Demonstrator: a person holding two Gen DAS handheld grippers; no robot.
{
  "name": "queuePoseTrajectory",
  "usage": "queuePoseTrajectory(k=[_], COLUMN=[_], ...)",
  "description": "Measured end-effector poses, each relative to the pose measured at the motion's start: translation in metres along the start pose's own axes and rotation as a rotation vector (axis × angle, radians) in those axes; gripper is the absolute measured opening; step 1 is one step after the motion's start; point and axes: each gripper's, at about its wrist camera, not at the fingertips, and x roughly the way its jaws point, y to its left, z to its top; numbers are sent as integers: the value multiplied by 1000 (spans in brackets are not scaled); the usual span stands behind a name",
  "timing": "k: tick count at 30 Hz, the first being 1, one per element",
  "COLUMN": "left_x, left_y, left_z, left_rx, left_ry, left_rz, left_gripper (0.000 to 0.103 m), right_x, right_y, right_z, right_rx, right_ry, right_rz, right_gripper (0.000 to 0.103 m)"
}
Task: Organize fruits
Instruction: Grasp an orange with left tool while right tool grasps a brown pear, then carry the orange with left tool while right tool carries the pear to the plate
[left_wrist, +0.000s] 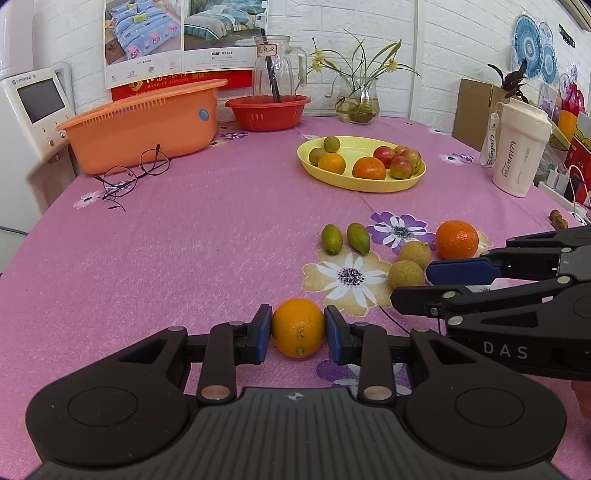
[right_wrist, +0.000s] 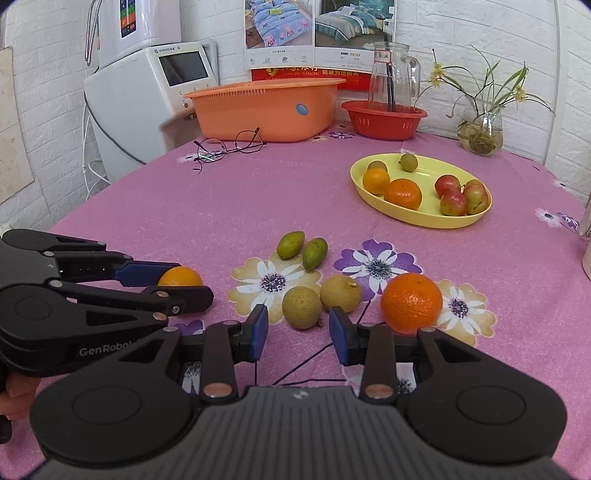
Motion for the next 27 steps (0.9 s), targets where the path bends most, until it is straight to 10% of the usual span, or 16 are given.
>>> queuePoseTrajectory(k=[27], left_x=[-11], left_y=[-11], left_z=[4], left_rx=[51], left_ry=[-31], left_rz=[0], left_gripper=[29], right_x=[-16], right_y=[-3], right_z=[11], right_rx=[15], right_ry=[-66], right_rz=[-19], right_gripper=[77])
